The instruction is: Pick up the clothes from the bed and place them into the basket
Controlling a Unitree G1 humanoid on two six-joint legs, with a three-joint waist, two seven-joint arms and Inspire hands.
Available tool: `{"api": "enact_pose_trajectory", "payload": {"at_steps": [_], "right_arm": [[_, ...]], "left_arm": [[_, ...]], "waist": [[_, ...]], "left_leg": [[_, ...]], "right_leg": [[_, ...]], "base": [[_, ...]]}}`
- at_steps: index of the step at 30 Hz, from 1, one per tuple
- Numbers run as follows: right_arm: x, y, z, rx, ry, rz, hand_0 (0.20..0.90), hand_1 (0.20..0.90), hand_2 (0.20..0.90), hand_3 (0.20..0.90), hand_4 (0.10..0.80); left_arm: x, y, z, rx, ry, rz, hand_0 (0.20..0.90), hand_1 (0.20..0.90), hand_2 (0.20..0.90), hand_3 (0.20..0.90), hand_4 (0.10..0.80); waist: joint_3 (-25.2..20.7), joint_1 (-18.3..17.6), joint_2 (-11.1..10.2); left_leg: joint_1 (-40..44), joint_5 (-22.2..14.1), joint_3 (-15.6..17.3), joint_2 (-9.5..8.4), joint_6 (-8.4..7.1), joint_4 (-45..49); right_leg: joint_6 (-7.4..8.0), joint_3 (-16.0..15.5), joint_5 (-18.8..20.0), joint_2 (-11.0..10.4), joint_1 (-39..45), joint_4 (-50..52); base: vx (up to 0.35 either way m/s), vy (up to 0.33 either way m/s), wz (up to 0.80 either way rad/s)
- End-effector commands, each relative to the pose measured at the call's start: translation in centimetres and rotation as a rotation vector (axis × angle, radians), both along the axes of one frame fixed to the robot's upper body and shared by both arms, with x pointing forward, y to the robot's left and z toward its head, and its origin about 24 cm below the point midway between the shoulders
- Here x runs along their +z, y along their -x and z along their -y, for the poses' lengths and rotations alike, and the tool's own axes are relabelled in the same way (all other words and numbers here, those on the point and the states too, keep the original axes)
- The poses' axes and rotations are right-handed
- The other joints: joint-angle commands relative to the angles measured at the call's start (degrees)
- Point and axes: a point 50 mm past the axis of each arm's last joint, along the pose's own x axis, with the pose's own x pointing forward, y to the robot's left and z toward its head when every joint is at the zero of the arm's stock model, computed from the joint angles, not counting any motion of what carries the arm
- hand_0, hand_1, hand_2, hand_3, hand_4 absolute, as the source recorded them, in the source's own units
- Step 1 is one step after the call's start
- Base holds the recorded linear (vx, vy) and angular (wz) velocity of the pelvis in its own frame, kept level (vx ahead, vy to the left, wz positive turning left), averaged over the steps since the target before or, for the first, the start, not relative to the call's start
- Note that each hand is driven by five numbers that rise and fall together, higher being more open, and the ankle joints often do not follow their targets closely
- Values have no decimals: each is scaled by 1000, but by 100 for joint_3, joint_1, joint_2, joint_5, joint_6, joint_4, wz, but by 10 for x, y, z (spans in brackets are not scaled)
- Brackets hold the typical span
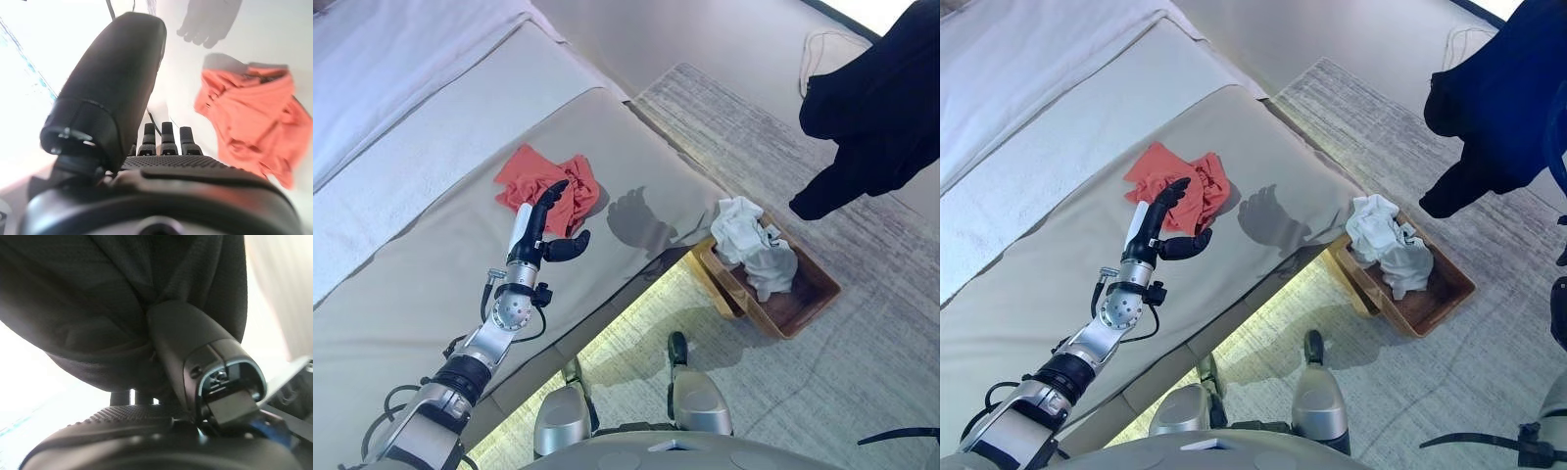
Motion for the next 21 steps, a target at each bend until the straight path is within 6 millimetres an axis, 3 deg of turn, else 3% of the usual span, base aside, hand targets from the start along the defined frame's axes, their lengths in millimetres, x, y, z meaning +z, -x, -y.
{"api": "enact_pose_trajectory", "payload": {"at_steps": [1, 7, 16, 21], "right_arm": [[9, 16, 9, -43, 120, 27, 300, 300, 300, 200, 100], [-15, 18, 19, -46, 78, -43, 300, 300, 300, 200, 100], [-69, 18, 26, -40, -14, -152, 300, 300, 300, 200, 100], [-76, 15, 26, -24, -36, -174, 300, 300, 300, 200, 100]], "left_arm": [[-16, 8, 16, -52, 16, -26, 900, 900, 900, 900, 800], [-17, 7, 16, -37, 19, -34, 900, 900, 900, 900, 800], [-18, 7, 14, -42, 28, -39, 900, 900, 900, 900, 800], [-9, 0, 21, -42, 47, 7, 900, 900, 900, 900, 800]], "waist": [[-1608, 58, -47], [-1537, -60, 16], [-1399, -179, 122], [-1222, -256, 305]], "left_leg": [[70, -841, -49, -44, 12, 10], [28, -823, 17, -14, -33, 10], [33, -788, 96, 13, -78, 10], [-18, -769, 145, -16, -104, 10]], "right_leg": [[-73, -88, -499, 243, -100, 277], [-93, -50, -469, 286, -175, 230], [-139, -8, -470, 339, -265, 266], [-149, 44, -458, 320, -405, 304]], "base": [[-12, -39, -8], [-13, -71, -8], [-3, -62, -2], [-61, -3, -14]]}}
